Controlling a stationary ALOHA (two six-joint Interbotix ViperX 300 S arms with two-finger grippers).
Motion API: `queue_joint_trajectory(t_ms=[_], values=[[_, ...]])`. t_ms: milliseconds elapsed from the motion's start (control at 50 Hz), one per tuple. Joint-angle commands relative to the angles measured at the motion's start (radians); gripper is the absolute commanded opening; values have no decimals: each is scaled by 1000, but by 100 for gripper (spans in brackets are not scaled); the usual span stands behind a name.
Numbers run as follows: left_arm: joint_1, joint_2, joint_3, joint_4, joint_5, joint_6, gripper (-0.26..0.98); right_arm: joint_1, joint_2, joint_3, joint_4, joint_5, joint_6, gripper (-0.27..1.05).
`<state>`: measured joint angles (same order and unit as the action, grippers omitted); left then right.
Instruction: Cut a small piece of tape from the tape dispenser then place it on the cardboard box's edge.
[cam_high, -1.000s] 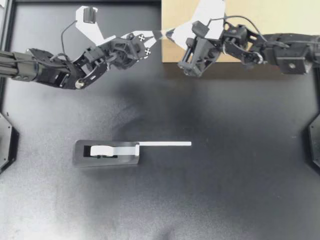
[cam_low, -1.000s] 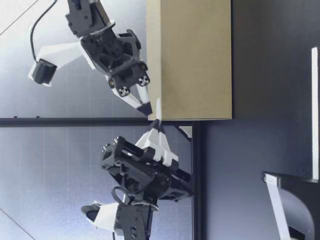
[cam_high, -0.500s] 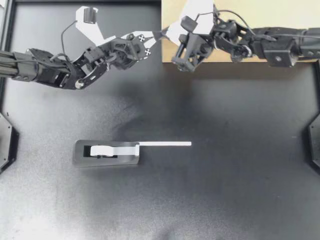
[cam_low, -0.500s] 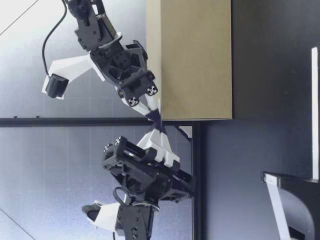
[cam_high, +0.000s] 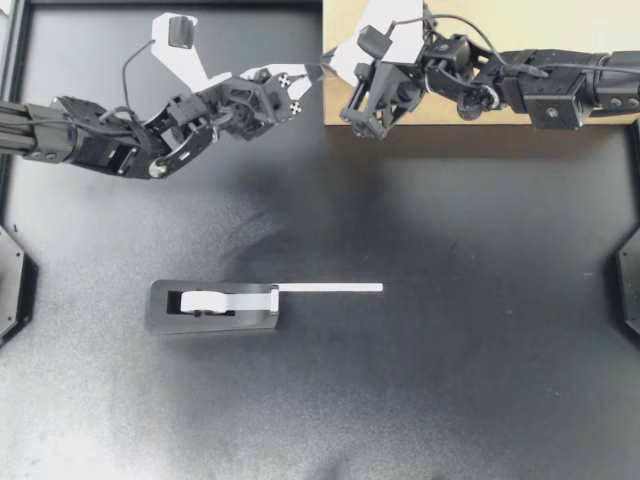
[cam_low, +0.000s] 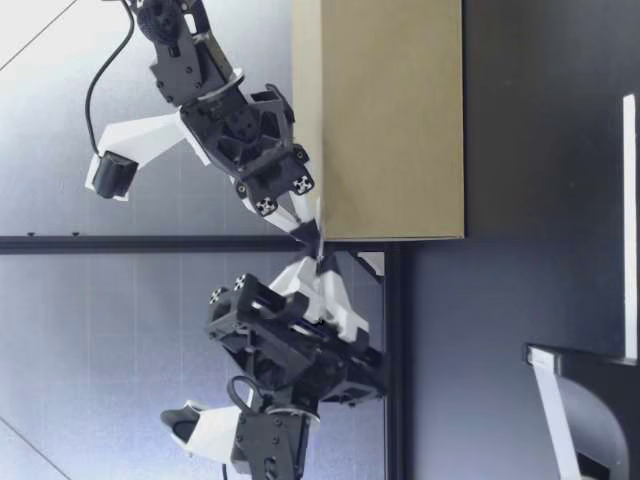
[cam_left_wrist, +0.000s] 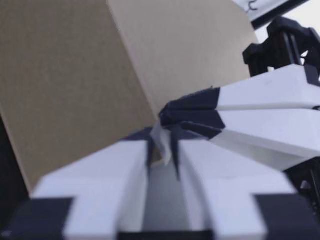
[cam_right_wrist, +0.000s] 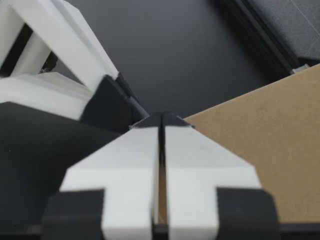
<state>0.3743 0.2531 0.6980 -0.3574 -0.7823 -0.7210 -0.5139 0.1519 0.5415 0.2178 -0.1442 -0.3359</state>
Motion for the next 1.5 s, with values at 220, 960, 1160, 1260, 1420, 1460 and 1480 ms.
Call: queue_joint_trajectory(t_ms=[220,960,1160,1260,1420,1460,1480], values=[[-11,-66,18,6,-14,38,25,-23,-48,-20,0,-12,3,-11],[-302,-514,278,173,5,718,25,367,-557,258,11,-67,141,-11],[-368,-540,272,275,5,730,25,457,-558,295,12,-107,170,-11],[-371,-540,270,284,5,726,25,469,-554,291,12,-117,173,-11],[-371,-541,268,284,5,736,25,469,-554,301,11,-141,172,-11],[-371,-541,268,284,5,739,25,469,-554,305,11,-152,173,-11],[-371,-543,268,284,5,741,25,469,-554,308,11,-156,172,-11]])
